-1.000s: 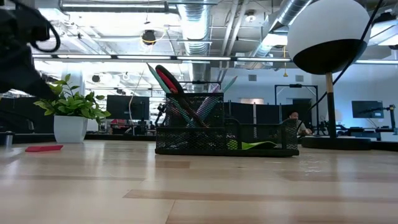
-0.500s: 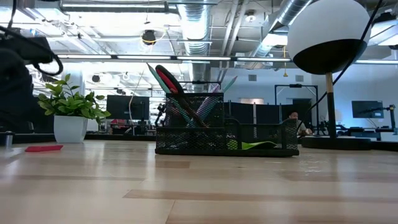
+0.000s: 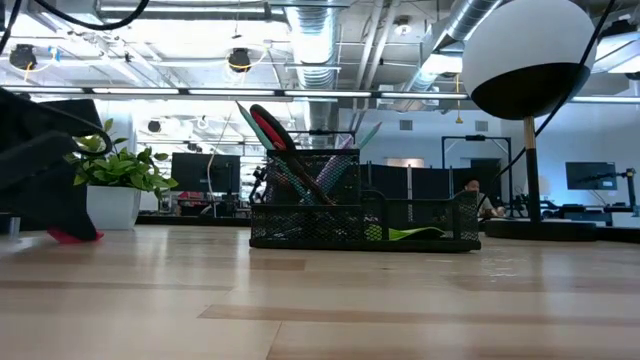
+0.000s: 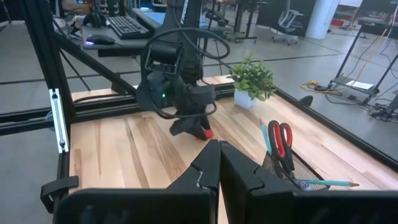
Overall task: Pick and place office supplies into organizer
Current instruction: Put the red eraser into the desk organizer
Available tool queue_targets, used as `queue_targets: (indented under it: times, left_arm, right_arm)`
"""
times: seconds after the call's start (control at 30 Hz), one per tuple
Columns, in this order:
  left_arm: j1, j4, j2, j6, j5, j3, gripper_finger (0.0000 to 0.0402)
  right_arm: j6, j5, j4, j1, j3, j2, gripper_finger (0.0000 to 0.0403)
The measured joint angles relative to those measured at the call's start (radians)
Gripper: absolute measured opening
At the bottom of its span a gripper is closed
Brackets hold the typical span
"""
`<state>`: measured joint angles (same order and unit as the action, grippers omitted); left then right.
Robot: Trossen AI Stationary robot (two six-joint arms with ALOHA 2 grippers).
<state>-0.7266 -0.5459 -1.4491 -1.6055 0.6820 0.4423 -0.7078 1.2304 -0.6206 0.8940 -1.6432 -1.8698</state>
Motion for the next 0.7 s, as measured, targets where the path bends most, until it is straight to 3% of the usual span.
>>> queue_targets:
  times: [0.3,0.7]
  left_arm:
    - [0.002,0.008,-0.037,-0.057,0.01,0.005,0.0178]
    - [0.003,0.027,-0.04,-0.04,0.012,0.031,0.0075]
  right_arm:
    - [0.0,0.0,-0.001,0.0,0.0,0.0,0.0]
    - [0.0,0.0,-0.003,0.0,0.0,0.0,0.0]
